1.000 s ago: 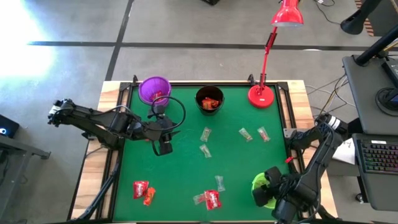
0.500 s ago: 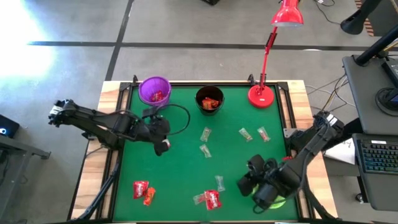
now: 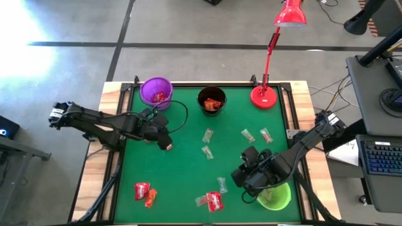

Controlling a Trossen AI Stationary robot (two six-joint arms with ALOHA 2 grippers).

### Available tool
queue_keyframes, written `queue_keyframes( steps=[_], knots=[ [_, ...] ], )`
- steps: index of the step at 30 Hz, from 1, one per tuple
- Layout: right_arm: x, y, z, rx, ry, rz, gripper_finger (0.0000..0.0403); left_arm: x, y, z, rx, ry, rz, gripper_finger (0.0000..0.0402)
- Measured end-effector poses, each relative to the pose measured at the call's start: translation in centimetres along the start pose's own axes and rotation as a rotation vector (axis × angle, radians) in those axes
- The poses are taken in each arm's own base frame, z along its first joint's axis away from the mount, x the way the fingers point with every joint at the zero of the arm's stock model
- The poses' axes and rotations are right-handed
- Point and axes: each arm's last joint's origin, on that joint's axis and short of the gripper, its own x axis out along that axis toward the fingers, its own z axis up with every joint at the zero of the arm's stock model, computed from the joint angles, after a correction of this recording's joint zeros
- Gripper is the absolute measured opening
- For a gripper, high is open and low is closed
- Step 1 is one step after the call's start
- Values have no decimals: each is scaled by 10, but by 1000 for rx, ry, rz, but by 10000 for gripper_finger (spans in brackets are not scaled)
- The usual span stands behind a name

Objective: Sort candy
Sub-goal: Put the orange candy into the black bucket

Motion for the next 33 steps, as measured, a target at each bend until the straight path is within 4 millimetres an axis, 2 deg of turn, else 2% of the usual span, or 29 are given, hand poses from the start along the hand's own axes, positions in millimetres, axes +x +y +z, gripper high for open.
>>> queue_keyframes(
  steps=[9,17,23,33],
  knots=[
    [11,-2,27,-191,-12,-44,144,9,12,-4,-272,44,98,109],
    [21,-8,54,-418,-9,-90,144,27,23,-4,-666,182,128,131],
    [27,-11,70,-539,7,-110,144,43,11,-5,-897,294,101,134],
    [29,-12,75,-730,18,-115,144,77,-15,-13,-998,554,122,135]
  ],
)
